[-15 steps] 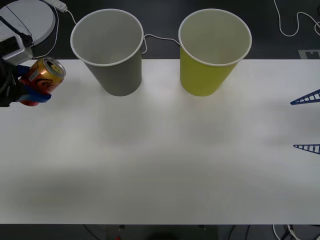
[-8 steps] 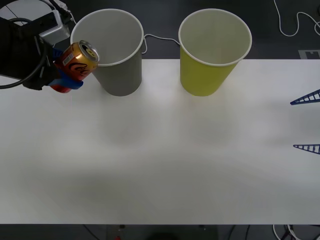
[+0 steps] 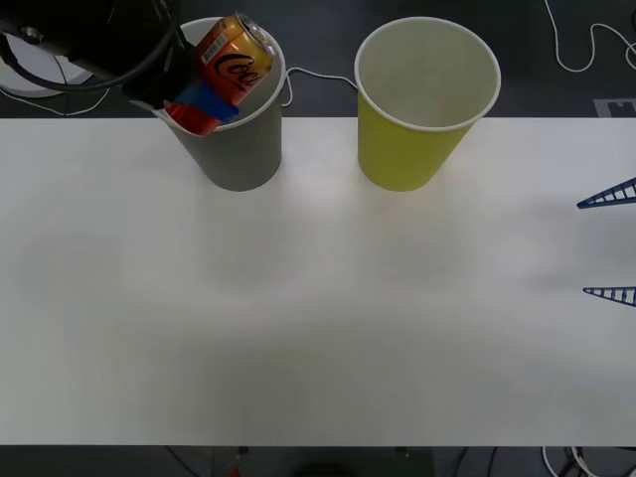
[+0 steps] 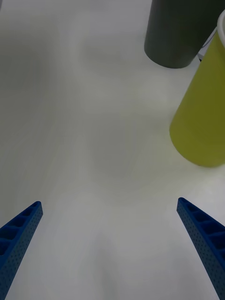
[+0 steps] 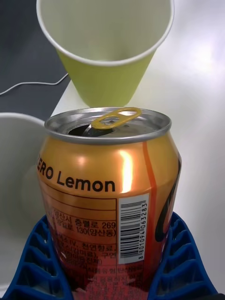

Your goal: Put the can into the green bin and the plastic bottle into the gray bin

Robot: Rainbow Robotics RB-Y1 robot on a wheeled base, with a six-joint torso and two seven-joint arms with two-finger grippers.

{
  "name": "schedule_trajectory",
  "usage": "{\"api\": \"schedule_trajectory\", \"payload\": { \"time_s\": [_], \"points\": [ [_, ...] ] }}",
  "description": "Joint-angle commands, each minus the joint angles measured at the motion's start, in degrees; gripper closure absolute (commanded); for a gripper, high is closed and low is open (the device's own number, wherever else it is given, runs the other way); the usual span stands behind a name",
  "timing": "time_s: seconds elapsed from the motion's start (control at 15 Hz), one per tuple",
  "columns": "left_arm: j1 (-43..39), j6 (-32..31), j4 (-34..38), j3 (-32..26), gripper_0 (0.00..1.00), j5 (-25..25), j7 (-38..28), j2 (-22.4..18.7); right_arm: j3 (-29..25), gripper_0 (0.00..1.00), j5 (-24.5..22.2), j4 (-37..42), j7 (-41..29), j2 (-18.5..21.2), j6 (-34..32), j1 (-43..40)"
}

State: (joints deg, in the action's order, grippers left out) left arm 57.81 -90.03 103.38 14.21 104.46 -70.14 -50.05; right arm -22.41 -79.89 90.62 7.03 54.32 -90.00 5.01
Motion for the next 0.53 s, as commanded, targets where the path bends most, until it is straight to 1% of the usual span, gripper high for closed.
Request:
{"api": "schedule_trajectory", "payload": {
  "time_s": [0.07,0.13,0.27,0.4,0.47,0.53],
  "points": [
    [6.79,0.03,-7.49,2.76,1.0,0.31,-0.09,3.9,0.0,0.0,0.0,0.0,0.0,0.0,0.0,0.0],
    [10.04,0.03,-10.83,4.43,1.0,0.75,-0.26,5.75,0.0,0.0,0.0,0.0,0.0,0.0,0.0,0.0],
    [15.23,0.03,-15.22,8.56,1.0,1.45,-2.28,8.3,0.0,0.0,0.0,0.0,0.0,0.0,0.0,0.0],
    [21.56,0.03,-20.41,14.45,1.0,1.98,-5.45,11.2,0.0,0.0,0.0,0.0,0.0,0.0,0.0,0.0],
    [23.93,0.03,-23.05,16.47,1.0,2.51,-5.54,12.69,0.0,0.0,0.0,0.0,0.0,0.0,0.0,0.0],
    [26.83,0.03,-27.26,18.4,1.0,3.3,-5.54,14.98,0.0,0.0,0.0,0.0,0.0,0.0,0.0,0.0]
  ]
}}
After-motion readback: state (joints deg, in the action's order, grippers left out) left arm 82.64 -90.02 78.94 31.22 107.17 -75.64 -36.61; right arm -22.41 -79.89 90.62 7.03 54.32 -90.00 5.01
